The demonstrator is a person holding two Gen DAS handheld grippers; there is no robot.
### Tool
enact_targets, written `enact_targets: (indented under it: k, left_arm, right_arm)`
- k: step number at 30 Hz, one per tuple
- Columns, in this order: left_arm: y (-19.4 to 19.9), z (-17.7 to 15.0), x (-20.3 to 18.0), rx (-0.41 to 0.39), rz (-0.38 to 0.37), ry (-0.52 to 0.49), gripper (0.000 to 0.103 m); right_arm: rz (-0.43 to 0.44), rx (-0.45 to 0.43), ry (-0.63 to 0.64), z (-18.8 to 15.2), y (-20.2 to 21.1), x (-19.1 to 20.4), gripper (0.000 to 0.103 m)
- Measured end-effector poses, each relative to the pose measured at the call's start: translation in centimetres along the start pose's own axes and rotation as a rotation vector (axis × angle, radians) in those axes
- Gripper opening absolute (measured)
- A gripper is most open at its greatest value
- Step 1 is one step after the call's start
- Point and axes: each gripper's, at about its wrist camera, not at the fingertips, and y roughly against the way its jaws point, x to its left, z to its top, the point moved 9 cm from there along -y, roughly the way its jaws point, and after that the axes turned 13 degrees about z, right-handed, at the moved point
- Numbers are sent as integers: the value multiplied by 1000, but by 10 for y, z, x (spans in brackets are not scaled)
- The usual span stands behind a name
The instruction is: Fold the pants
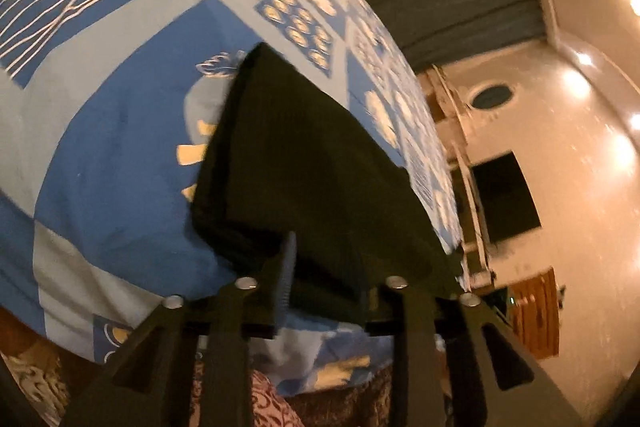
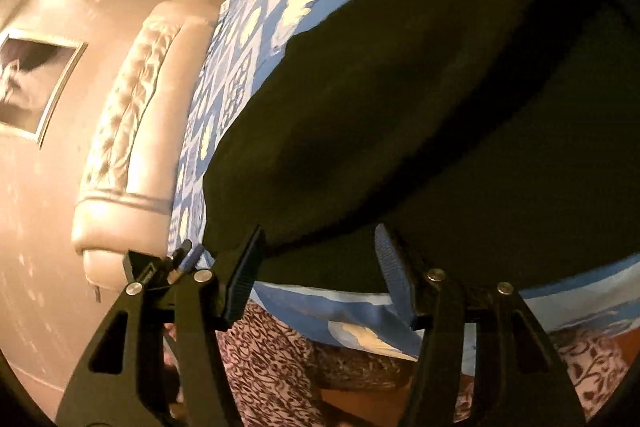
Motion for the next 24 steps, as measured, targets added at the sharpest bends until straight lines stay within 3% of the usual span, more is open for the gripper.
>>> enact_targets:
  k: [4,7,13,17,20,23,24]
  left_arm:
    - [-4,4,2,-18,24,39,40]
    - [-2,3,0,-27,21,93,51]
    - [-3,-8,-4,-49,90,53,55]
    - [-9,-3,3,-52,88,157,58]
    - [-1,-8,4,-60,96,214,59]
    - [7,-12,3,-85,141,184,74]
    - [8,-11,3,-95,144,189,74]
  right_arm:
    - [50,-37,-98,5,-7,-9,58]
    - [84,-66,-149,6,-8,-11,62]
    - [101,-103,-183,8,-7,-13,62]
    - [99,-145,-206,17,-8,-19,61]
    - [67,-156,-202,19,-9,-21,45]
    - [64,-159,-217,19,-7,-27,29]
    - [66,-162,-224,19,-7,-30,24]
